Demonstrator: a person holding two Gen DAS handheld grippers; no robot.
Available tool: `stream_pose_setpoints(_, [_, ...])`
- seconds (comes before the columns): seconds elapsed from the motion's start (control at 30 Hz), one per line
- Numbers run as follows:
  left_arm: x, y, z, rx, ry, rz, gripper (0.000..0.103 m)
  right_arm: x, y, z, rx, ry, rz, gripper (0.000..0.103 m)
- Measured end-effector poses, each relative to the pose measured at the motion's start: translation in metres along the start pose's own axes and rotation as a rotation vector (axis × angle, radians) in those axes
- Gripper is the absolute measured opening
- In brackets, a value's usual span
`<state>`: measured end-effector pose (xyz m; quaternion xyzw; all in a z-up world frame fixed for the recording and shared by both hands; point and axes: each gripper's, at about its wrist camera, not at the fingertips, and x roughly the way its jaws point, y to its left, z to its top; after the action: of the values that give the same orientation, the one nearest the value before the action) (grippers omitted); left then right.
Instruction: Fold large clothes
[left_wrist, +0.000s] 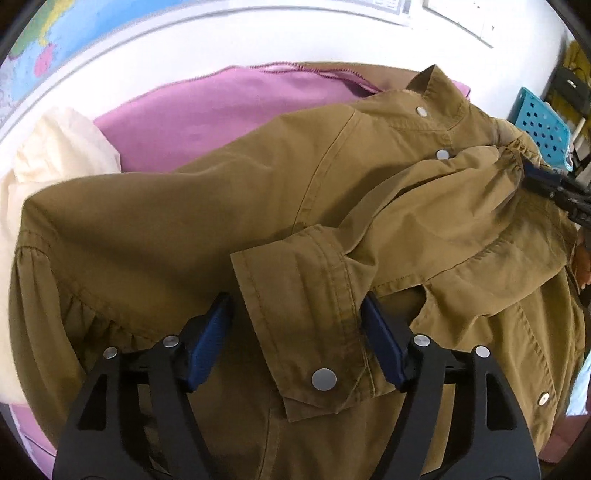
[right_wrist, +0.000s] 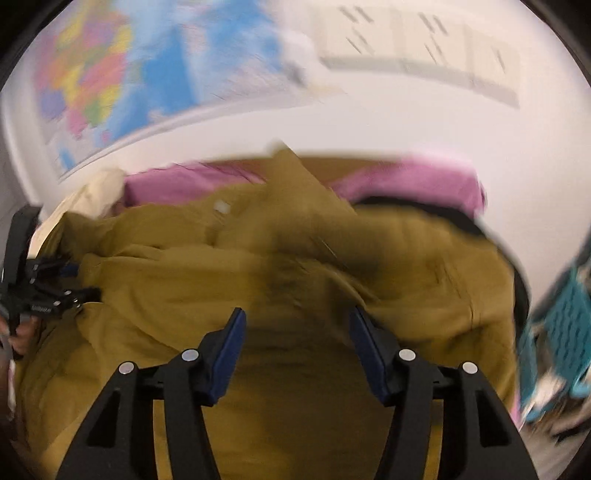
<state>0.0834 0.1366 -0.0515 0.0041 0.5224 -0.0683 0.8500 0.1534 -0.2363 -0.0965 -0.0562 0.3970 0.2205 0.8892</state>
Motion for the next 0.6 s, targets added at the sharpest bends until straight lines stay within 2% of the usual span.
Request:
stream_pose_setpoints(0.1, [0.0,-0.003,-0.001,-0.025,0.009,0.002,0.077,0.023,-0.011,-0.007,-0.002,0.082,-0.041,0.052])
stream_pose_setpoints(0.17, [-0.016,-0.004,-0.009,-0.012,-0.017,0.016,0.08,0.017,-0.006,-0.007,-0.009,0.072,-0.06,0.053])
stream_pose_setpoints(0.3, [-0.069,0.0,-0.031,0.025,-0.127,0.053,0.084,-0.009,0.02,-0.003,-0.044,0.009,-0.035,0.056])
stream_pose_setpoints(0.37, [-0.096,0.007,-0.045,0.031,-0.18,0.08,0.09,-0.022,0.043,0.002,-0.085,-0.023,0.004,0.061])
stream_pose_setpoints(0.43, [-0.117,0.017,-0.06,0.013,-0.211,0.098,0.091,-0.032,0.073,0.005,-0.136,-0.047,0.084,0.065])
stream_pose_setpoints(0.5, [-0.13,0.028,-0.078,-0.02,-0.213,0.123,0.091,-0.032,0.107,0.004,-0.207,-0.048,0.145,0.065])
stream_pose_setpoints(0.6, [-0.127,0.035,-0.097,-0.052,-0.184,0.147,0.091,-0.017,0.155,0.002,-0.282,-0.009,0.248,0.065])
